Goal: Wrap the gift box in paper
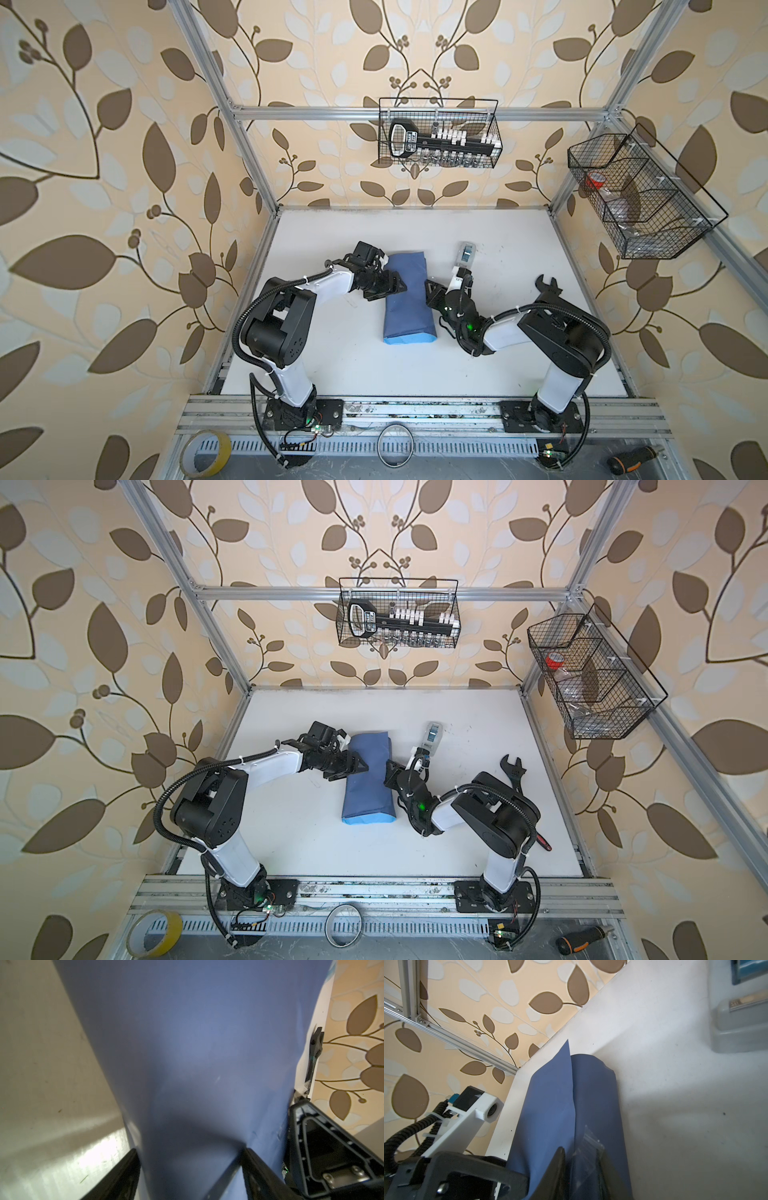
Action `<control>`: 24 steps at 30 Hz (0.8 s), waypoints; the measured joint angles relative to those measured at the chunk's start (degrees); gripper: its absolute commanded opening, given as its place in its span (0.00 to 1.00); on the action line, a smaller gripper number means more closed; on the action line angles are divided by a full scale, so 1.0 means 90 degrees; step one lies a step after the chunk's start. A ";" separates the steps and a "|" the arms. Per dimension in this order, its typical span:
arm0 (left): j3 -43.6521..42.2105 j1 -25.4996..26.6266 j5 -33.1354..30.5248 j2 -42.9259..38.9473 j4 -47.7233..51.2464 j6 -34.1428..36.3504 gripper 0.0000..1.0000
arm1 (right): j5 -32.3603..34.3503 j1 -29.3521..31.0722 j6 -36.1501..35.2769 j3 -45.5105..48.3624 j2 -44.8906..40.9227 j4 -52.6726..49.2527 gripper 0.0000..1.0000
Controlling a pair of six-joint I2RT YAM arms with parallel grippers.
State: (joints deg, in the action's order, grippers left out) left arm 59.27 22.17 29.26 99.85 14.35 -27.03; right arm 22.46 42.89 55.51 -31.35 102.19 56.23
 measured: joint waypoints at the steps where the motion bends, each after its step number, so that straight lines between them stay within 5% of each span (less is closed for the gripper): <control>1: 0.0000 0.0000 0.0000 0.0000 0.0000 0.0000 0.76 | -0.0019 -0.0034 0.0000 0.0002 0.0000 -0.0002 0.38; 10: 0.0000 -0.0002 0.0012 0.0000 0.0000 0.0000 0.77 | -0.0457 -0.0648 -0.0024 0.0398 -0.0340 -0.0051 0.65; 17: 0.0000 -0.0002 0.0017 0.0002 0.0000 0.0000 0.77 | -0.1086 -0.1462 -0.0418 0.0733 -0.1406 -0.0736 0.64; 24: 0.0000 -0.0002 0.0017 0.0005 0.0000 0.0002 0.77 | -0.1377 -0.1192 -0.1571 0.0158 -0.2412 -0.2608 0.59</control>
State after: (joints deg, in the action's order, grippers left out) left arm 59.27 22.15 29.41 99.90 14.35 -27.00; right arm 10.07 32.16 41.36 -29.93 80.49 32.75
